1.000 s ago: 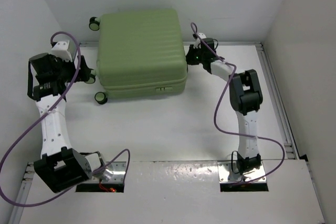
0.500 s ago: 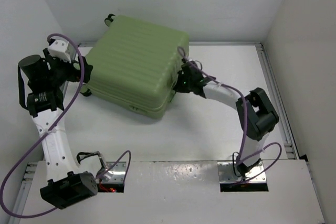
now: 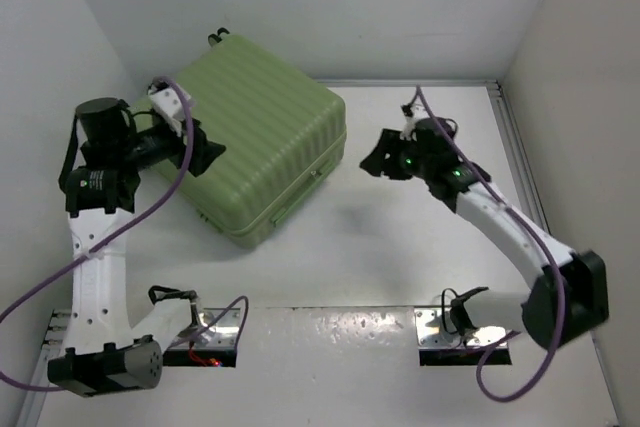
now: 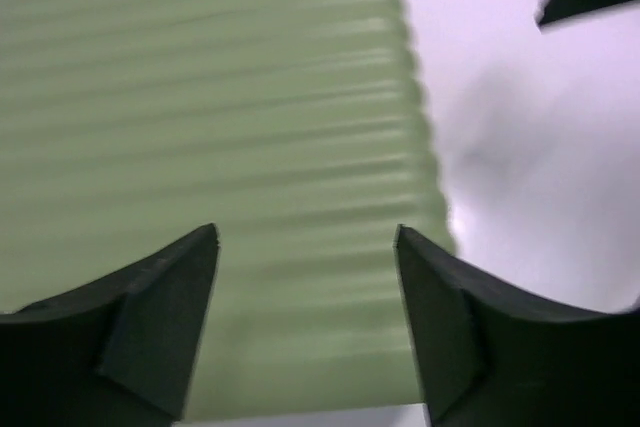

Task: Pack the luggage

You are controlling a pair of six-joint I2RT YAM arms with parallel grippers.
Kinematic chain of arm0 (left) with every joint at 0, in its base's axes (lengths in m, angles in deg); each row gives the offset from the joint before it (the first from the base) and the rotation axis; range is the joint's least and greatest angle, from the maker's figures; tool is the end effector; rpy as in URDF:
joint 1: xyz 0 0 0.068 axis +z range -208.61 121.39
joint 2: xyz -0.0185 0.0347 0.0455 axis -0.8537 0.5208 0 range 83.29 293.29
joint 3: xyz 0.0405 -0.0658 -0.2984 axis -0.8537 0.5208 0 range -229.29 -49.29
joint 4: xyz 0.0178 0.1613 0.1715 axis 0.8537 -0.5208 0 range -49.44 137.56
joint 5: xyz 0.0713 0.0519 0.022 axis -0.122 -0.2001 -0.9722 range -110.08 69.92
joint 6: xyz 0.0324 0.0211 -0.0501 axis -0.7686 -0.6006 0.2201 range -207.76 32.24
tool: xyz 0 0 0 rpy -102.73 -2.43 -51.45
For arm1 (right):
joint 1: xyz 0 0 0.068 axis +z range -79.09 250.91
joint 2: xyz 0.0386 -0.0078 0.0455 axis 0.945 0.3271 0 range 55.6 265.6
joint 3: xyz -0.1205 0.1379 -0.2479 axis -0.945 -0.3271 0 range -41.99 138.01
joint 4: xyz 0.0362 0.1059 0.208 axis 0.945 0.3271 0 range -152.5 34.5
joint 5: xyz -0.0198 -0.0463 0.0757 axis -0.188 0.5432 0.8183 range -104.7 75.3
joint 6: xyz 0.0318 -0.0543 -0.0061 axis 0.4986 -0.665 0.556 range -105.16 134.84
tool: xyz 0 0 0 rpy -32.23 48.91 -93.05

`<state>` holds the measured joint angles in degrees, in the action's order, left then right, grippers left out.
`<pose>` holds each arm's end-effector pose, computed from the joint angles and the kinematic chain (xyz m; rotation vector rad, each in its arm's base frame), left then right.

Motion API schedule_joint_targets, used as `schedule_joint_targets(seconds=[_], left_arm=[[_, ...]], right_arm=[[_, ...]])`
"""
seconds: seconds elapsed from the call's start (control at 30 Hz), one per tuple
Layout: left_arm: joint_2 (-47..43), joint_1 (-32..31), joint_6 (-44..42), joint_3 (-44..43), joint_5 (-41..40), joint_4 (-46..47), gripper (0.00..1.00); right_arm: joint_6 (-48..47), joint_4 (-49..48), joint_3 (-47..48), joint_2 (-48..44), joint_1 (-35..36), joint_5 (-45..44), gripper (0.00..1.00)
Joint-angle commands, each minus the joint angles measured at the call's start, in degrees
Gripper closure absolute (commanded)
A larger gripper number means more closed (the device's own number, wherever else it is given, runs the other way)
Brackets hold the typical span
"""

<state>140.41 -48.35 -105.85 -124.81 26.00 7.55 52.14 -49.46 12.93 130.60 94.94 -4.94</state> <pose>0.1486 -0.0087 0.4517 0.6342 1.7393 -0.4373 0.2428 0.1174 0.3187 0.1565 2.2449 0.7860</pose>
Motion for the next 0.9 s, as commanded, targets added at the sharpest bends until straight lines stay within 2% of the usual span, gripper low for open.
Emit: schedule_joint_targets(seconds=[0.0, 0.03, 0.07, 0.1, 0.17, 0.2, 0.27, 0.3, 0.37, 0.43, 0.5, 0.7, 0.77, 0.87], left_arm=[[-0.09, -9.53, -8.36, -1.55, 1.39, -6.3, 0.27], [0.87, -12.34, -9.41, -0.77, -0.36, -7.61, 0.32], [0.88, -15.07, -10.21, -0.15, -2.38, -8.58, 0.37], [1.41, -20.66, -10.21, 1.42, -6.67, -9.12, 0.45], [1.41, -26.05, -7.69, 4.4, -10.99, -8.25, 0.5], [1.41, -31.13, -6.01, 5.47, -15.98, -7.2, 0.53], [0.63, -35.2, -1.27, 8.1, -21.8, -3.95, 0.57], [-0.77, -37.66, 1.45, 10.9, -25.31, -1.24, 0.57], [-3.23, -39.78, 4.62, 14.34, -27.45, 2.46, 0.56], [-6.58, -43.03, 6.74, 19.44, -29.54, 6.6, 0.42], [-6.06, -44.97, 7.28, 21.29, -31.31, 7.14, 0.37], [-1.32, -52.44, 10.26, 23.76, -48.7, 12.93, 0.36], [0.17, -56.64, 11.14, 24.37, -55.27, 14.95, 0.36], [2.99, -61.39, 11.14, 26.83, -59.43, 16.72, 0.33]], right_arm=[[-10.29, -8.97, -11.63, -9.31, -2.67, 7.28, 0.49], [-11.01, -11.95, -13.24, -10.22, -3.2, 8.07, 0.5], [-11.98, 1.5, -14.39, -10.92, -4.25, 8.95, 0.52], [-11.99, -14.63, -17.01, -12.23, -4.43, 9.66, 0.53], [-11.99, -17.94, -18.52, -12.69, -4.17, 10.19, 0.53], [-11.73, -19.61, -20.97, -13.3, -3.65, 9.84, 0.53], [-11.9, -26.1, -23.09, -13.48, -1.54, 5.91, 0.53], [-12.42, -29.96, -24.4, -12.87, 1.77, 0.84, 0.53], [-12.95, -36.13, -25.81, -11.29, 3.82, -1.05, 0.54], [-14.62, -43.48, -26.7, -7.53, 6.99, -1.23, 0.54], [-14.97, -46.42, -26.44, -5.14, 8.39, -1.84, 0.56], [-14.36, -50.57, -23.46, 2.25, 8.4, -3.78, 0.58], [-13.05, -51.0, -22.93, 3.3, 7.0, -2.73, 0.65], [-12.25, -54.16, -22.75, 5.4, 5.5, 0.41, 0.71]])
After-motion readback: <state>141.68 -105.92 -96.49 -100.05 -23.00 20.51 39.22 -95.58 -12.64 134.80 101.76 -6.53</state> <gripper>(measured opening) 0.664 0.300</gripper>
